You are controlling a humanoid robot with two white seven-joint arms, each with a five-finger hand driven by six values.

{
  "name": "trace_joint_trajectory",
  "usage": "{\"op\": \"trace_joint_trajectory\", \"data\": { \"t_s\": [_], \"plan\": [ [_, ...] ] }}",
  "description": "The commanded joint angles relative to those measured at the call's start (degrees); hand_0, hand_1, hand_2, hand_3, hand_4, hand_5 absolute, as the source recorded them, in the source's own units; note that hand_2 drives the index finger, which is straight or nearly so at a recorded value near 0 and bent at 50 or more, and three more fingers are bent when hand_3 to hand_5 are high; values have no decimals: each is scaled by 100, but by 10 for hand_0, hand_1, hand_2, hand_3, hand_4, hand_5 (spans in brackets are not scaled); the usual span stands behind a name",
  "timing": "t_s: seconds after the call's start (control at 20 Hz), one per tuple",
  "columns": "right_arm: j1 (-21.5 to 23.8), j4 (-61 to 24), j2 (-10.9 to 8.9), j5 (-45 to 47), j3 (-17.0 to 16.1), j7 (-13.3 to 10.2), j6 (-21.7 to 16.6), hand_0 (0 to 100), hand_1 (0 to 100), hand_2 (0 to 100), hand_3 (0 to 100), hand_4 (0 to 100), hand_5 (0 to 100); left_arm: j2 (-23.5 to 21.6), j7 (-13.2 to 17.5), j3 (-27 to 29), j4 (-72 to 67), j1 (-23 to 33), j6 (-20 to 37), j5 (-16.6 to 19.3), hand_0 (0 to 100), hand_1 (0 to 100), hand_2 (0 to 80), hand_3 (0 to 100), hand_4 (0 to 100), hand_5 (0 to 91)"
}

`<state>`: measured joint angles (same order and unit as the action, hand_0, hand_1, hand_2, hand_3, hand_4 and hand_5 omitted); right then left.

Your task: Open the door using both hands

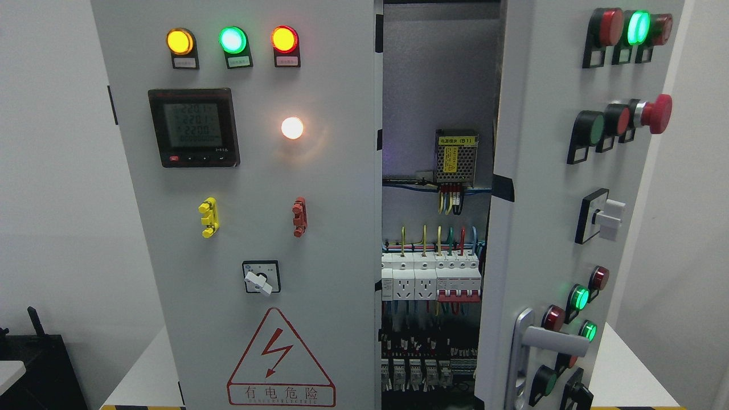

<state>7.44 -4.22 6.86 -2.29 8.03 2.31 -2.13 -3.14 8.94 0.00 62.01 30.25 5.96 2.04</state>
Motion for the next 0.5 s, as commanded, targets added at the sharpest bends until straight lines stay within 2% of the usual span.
{"op": "trace_joint_trajectory", "data": {
  "t_s": [0.0,0.1,0.25,0.35,0.45],
  "plan": [
    [-6,0,0,0,-3,-2,2,0,0,0,0,0,0,-433,-6,18,3377,858,598,-264,0,0,0,0,43,0],
    [-6,0,0,0,-3,-2,2,0,0,0,0,0,0,-442,-15,79,3572,894,801,-493,0,0,0,0,42,0],
    [3,0,0,0,-3,-2,2,0,0,0,0,0,0,-459,-24,220,3686,693,811,-757,0,0,0,0,43,0],
    [-6,0,0,0,-3,-2,2,0,0,0,0,0,0,-782,-15,369,3757,438,811,-1090,0,0,0,0,43,0],
    [-6,0,0,0,6,-2,2,0,0,0,0,0,0,-1309,-24,352,3810,298,811,-1643,0,0,0,0,43,0]
  ]
}}
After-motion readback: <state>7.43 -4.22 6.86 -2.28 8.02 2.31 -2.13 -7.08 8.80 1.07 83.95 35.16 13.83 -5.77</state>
